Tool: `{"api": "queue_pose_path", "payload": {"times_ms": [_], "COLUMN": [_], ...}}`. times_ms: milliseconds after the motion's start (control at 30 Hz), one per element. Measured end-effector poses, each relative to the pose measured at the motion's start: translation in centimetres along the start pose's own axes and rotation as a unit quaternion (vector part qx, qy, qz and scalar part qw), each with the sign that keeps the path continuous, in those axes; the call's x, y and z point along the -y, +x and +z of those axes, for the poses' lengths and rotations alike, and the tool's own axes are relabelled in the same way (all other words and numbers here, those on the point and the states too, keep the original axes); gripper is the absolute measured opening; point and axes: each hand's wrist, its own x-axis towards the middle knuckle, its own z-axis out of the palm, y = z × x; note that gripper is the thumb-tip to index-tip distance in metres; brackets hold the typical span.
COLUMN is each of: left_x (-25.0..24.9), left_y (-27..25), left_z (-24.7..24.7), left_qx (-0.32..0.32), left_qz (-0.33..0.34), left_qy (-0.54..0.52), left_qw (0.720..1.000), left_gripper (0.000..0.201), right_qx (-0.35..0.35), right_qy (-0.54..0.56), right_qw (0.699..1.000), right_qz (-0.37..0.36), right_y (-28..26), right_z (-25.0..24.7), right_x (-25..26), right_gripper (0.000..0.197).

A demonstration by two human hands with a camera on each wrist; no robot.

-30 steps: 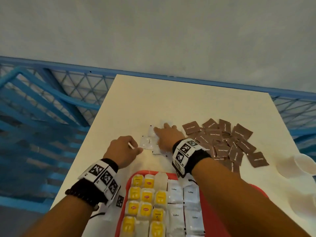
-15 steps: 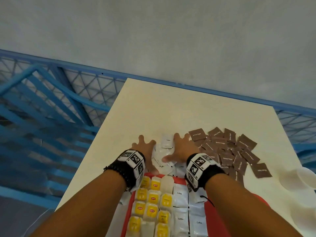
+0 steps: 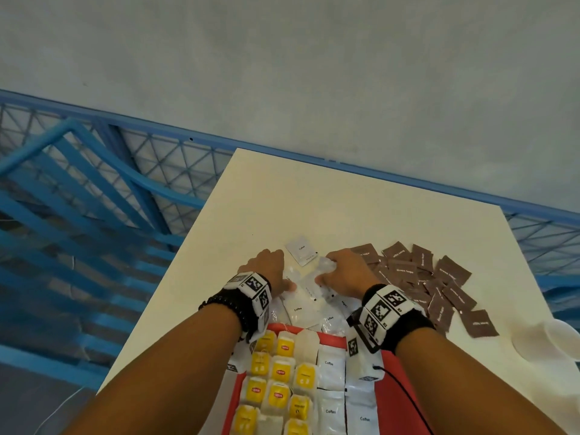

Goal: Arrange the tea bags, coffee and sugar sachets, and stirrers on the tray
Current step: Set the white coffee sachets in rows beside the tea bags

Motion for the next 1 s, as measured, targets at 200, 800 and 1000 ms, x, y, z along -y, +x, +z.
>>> {"api": "queue_pose_path", "payload": {"times_ms": [200, 800, 1000], "left_x": [-0.4, 4.4, 3.8], "left_y": [0.2, -6.7, -10.4], "left_z": [0.1, -4.9, -2.5], "left_qx": [0.013, 0.008, 0.032], "left_qz": [-0.019, -0.039, -0.056], "left_qy": [-0.049, -0.516, -0.580], "left_qw": [0.999, 0.856, 0.812], "left_gripper": [0.031, 0.020, 0.025], "right_qx": [-0.010, -0.046, -0.038], "right_qy": [0.056, -0.019, 0.196], "right_qw": [0.998, 0.998, 0.978], "right_qz": [0.000, -0.028, -0.062], "right_y": [0.4, 5.4, -2.6], "right_z": [-2.4, 3.4, -0.9], "right_x": [-0.5, 3.6, 2.8], "right_gripper": [0.022, 0.001, 0.024]}}
